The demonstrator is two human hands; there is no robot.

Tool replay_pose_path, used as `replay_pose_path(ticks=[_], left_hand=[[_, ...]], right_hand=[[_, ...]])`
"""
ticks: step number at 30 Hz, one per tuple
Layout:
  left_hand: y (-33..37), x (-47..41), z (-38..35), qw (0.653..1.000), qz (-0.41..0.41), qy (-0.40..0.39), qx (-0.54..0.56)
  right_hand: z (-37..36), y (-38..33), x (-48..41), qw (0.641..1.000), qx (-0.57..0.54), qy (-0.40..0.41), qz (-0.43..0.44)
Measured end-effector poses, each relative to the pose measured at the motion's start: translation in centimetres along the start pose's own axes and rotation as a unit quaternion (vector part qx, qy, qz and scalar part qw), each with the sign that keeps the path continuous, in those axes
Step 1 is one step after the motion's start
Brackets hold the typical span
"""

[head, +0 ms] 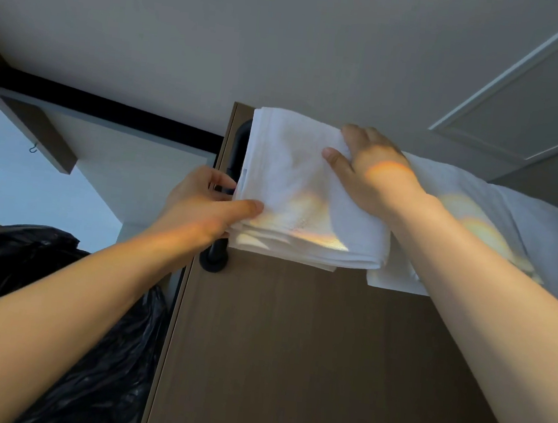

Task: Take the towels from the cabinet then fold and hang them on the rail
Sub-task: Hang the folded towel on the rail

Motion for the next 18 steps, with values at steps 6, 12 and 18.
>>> replay_pose_path(ticks=[6, 12, 18], left_hand=[[0.5, 1.7, 0.3, 0.998, -0.014, 0.019, -0.053], [-2.1, 8.2, 1.4, 0.990, -0.056, -0.017, -0.130], [-7.4, 17.1, 2.5, 0.957, -0.048, -0.158, -0.237]], right_hand=[[1.7, -0.6, 6.9, 1.000, 0.009, 0.015, 0.021], [2.9, -3.1, 17.3, 0.998, -0.009, -0.035, 0.043], [0.3, -5.3, 26.6, 0.982, -0.057, -0.182, 0.003]])
Point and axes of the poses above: each hand's wrist, its own x-axis away from the middle knuckle, its own z-axis out of the back of the hand, y = z × x, the point moved 2 cm from there along -x, towards the middle knuckle, and after that the axes turned 3 degrees about -x, right-handed, at the moved point
